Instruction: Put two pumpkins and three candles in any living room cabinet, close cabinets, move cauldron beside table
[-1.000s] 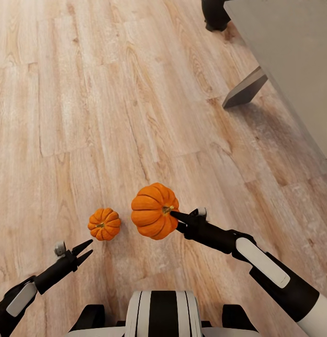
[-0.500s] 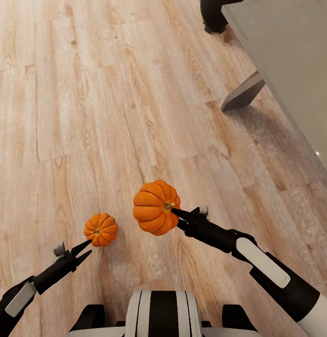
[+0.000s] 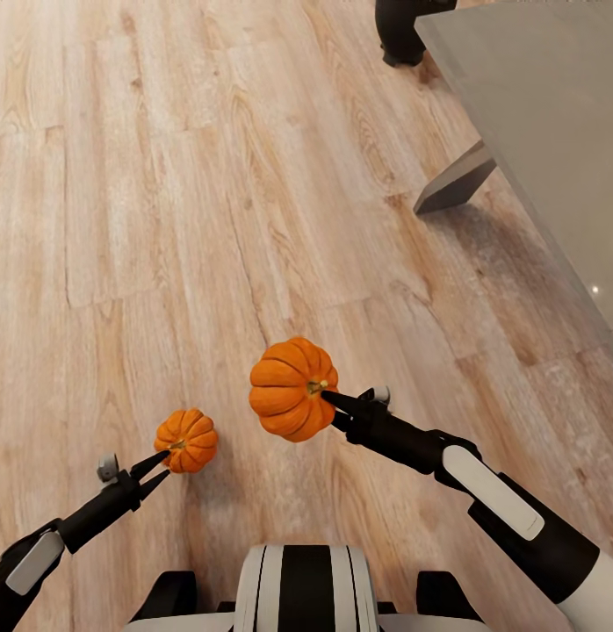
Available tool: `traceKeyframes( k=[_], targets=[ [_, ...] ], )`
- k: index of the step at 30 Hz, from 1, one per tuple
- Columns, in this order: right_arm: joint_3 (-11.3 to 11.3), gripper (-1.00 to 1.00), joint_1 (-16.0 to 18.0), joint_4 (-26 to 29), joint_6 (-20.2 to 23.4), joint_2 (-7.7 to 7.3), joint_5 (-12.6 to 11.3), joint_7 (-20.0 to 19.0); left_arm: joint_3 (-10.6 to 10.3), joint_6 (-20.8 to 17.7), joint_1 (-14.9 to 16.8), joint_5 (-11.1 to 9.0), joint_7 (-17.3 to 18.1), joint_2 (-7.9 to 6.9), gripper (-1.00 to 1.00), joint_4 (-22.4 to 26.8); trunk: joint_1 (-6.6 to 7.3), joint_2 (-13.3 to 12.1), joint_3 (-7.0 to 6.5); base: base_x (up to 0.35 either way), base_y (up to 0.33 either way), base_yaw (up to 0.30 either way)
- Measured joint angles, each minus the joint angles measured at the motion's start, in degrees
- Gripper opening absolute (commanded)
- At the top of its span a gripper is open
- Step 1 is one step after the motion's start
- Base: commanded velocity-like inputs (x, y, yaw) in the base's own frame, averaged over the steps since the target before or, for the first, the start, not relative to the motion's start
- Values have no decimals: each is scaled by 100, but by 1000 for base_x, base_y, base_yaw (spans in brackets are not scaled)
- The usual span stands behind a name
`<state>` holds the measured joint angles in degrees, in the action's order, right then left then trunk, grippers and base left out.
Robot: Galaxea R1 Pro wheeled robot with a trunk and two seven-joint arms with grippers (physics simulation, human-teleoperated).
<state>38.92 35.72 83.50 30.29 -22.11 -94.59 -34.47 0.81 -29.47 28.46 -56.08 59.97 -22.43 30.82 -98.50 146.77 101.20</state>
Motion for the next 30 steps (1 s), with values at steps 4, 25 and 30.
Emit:
traceKeyframes(
  k=[4,25,30],
  targets=[
    [0,-100,0,1,0,3,1,6,5,-2,0,-17,-7,-22,100,-11,0,0,0,124,-13,0],
    [0,-100,0,8,0,0,0,7,24,0,0,-34,-108,-32,100,-31,-1,0,0,14,-7,0],
    [0,-100,0,10,0,0,0,8,111,-8,-1,-43,-284,-30,100,-31,-1,0,0,0,0,0]
  ],
)
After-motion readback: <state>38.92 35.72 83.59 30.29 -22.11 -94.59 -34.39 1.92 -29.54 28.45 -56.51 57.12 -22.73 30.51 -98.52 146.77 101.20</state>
